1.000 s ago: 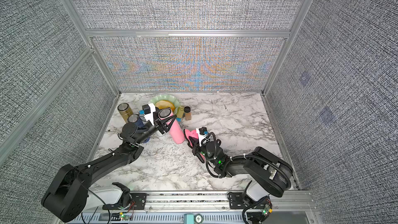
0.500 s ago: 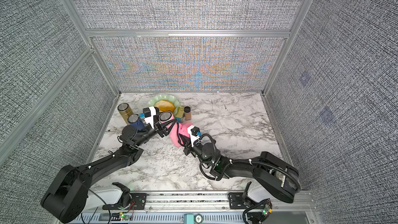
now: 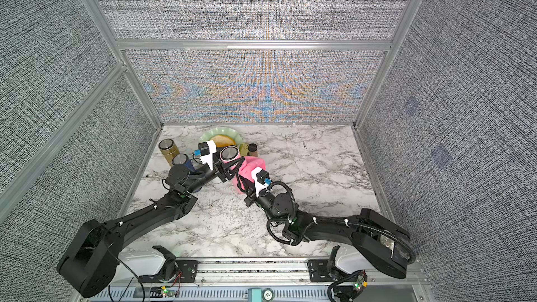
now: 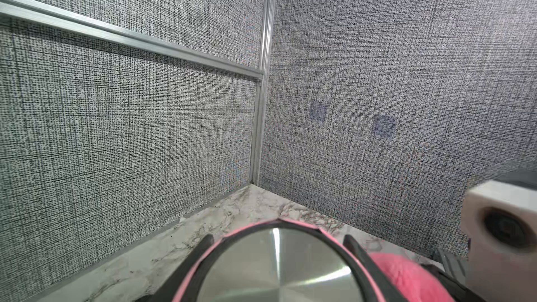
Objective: Wipe the surface of the thermos
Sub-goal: Wipe the dirt from the surface of the thermos.
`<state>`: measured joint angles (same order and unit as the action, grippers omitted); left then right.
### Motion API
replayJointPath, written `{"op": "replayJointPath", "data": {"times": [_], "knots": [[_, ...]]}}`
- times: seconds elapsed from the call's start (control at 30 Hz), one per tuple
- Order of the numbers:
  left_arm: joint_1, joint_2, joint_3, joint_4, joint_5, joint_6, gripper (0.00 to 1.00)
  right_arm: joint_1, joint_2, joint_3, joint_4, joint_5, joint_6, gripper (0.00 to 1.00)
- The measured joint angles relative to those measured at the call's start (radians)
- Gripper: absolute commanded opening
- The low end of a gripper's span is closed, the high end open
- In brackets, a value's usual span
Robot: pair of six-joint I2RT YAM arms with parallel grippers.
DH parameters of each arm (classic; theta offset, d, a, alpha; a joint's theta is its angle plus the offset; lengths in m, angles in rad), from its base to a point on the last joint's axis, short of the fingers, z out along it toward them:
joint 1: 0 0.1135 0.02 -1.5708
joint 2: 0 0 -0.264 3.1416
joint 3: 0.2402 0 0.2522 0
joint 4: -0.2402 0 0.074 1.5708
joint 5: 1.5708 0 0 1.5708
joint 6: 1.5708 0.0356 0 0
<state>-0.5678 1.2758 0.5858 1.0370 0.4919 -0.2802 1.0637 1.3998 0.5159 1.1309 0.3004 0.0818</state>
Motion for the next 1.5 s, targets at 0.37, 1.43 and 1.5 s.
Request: {"op": "replayJointPath", "data": {"times": [0.37,1.43,1.5], "knots": [[-0.056,0.027,0.1,-0.086,-0.042,0.055,0.05,-0.004,-0.015,-0.081,0.016,-0.006,-0.033,0.0],[-0.161,-0.02,0.076,-0.126,-0.047,0.137,0.03,0.029,-0.031,-0.158,0.008,-0.041,0.032,0.0],[-0.162,-0.021,0.076,-0.113,-0.047,0.141,0.03,0.031,-0.083,-0.108,-0.033,-0.043,0.018,0.0]]}}
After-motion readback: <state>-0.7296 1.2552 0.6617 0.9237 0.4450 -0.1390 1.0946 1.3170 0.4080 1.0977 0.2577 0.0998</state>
